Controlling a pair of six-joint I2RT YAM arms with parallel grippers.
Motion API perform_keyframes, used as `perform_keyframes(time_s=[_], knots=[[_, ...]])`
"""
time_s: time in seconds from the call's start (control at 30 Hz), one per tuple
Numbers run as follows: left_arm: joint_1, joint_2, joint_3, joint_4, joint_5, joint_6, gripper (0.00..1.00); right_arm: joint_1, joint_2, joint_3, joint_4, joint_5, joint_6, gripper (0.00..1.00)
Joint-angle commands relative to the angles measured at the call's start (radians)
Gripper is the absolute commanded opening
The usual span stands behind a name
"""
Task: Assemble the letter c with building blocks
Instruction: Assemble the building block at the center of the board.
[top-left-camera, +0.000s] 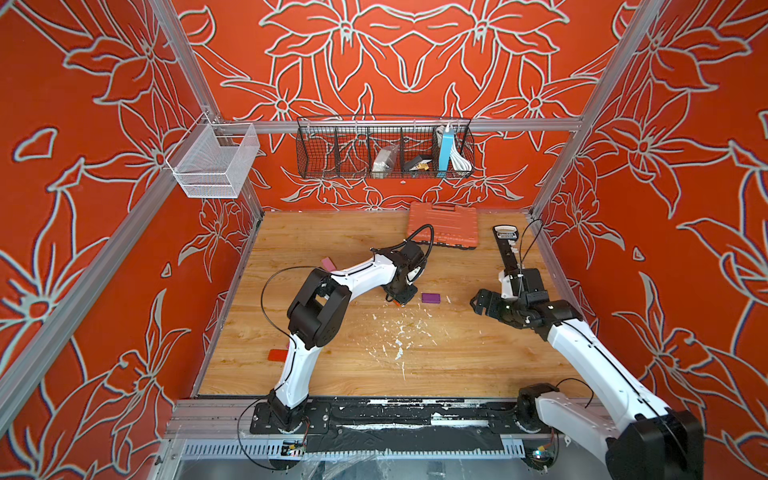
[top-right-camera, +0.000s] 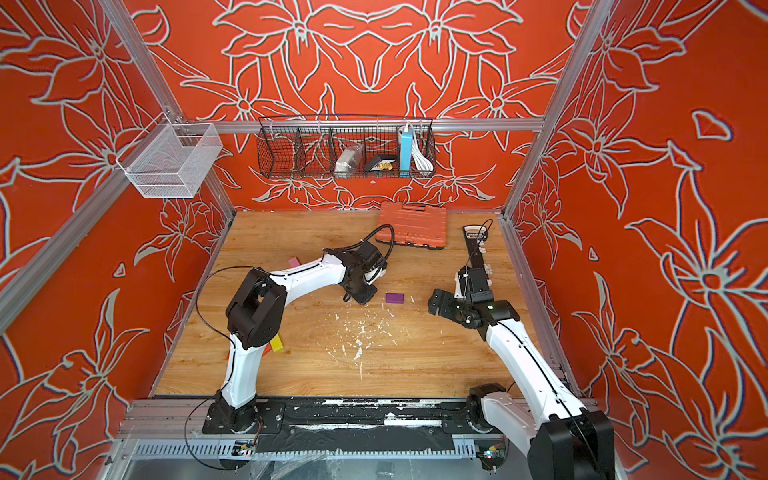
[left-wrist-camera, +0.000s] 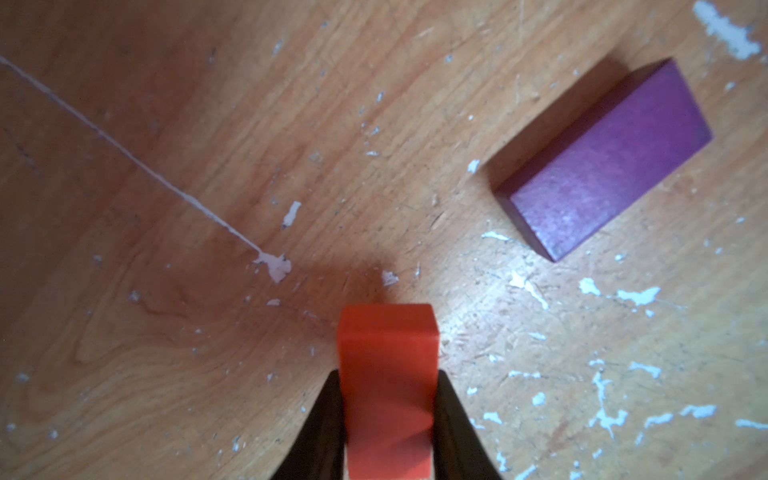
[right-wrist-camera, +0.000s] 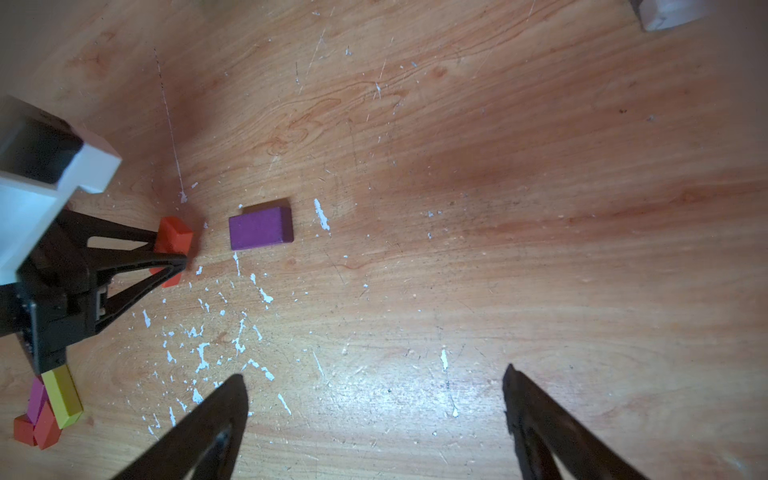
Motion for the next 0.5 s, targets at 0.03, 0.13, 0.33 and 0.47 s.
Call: perform_keyframes(time_s=[0.03,0.13,0.33,0.47], knots=[[-0.009,0.031,0.013,-0.003,0.018,0.07,0.32,-0.001,-0.019,-0.015,-0.026,0.001,0.012,0.98],[-0.009,0.028,0.012,0.0,0.016,0.071,0.43,-0.001,-0.021,-0.014,-0.028,-0.001,0.012,0.98],[-0.009,-0.013,0.004,0.01,0.013,0.003,0.66,-0.001,-0.022,-0.012,-0.025,-0.004,0.014,0.98],[0.001,-0.1,-0.034,0.045,0.044,-0.174,0.75,-0.002,-0.019,-0.016,-0.019,-0.012,0.011,0.98]])
